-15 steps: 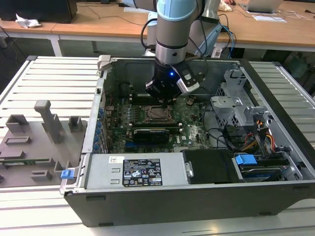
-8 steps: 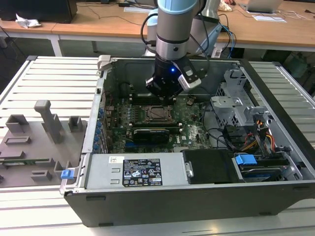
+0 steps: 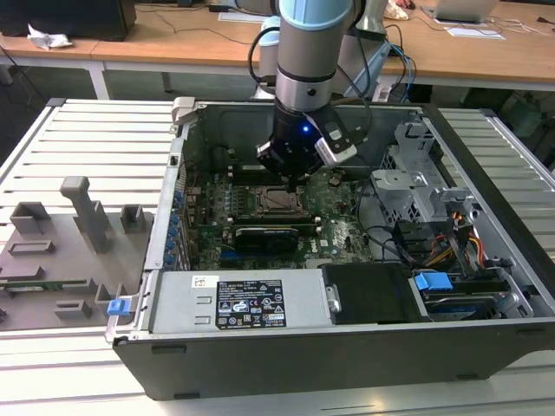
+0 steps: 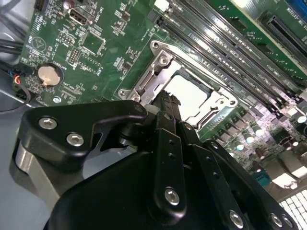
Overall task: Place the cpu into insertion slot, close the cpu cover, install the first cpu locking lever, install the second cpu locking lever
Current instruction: 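Install the second cpu locking lever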
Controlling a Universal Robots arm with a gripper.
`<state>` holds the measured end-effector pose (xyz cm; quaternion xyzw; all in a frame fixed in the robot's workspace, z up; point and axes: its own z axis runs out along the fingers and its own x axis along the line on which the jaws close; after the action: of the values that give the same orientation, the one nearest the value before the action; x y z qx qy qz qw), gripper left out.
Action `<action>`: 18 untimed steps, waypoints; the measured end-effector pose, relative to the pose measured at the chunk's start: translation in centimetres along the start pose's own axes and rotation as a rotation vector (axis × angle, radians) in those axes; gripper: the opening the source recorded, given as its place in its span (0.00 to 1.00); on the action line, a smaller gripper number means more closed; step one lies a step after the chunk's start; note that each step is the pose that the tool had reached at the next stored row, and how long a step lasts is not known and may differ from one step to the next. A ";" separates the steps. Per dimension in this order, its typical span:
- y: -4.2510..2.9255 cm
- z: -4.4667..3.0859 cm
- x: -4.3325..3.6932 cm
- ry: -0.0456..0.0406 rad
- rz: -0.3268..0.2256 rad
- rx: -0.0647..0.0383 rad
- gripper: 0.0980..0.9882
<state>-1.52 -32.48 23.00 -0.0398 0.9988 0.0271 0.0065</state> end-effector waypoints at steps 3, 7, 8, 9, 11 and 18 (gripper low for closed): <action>-0.01 -0.19 -0.06 0.0096 0.000 0.000 0.01; 0.03 -0.78 -0.07 0.0101 0.001 -0.001 0.01; 0.04 -0.96 -0.07 0.0101 0.001 -0.001 0.01; 0.04 -1.08 -0.07 0.0101 0.001 -0.001 0.01; 0.05 -1.16 -0.07 0.0100 0.001 -0.001 0.01; -0.59 -1.21 -0.02 0.0101 0.001 -0.001 0.01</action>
<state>-1.47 -33.13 24.18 -0.0397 0.9988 0.0272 0.0014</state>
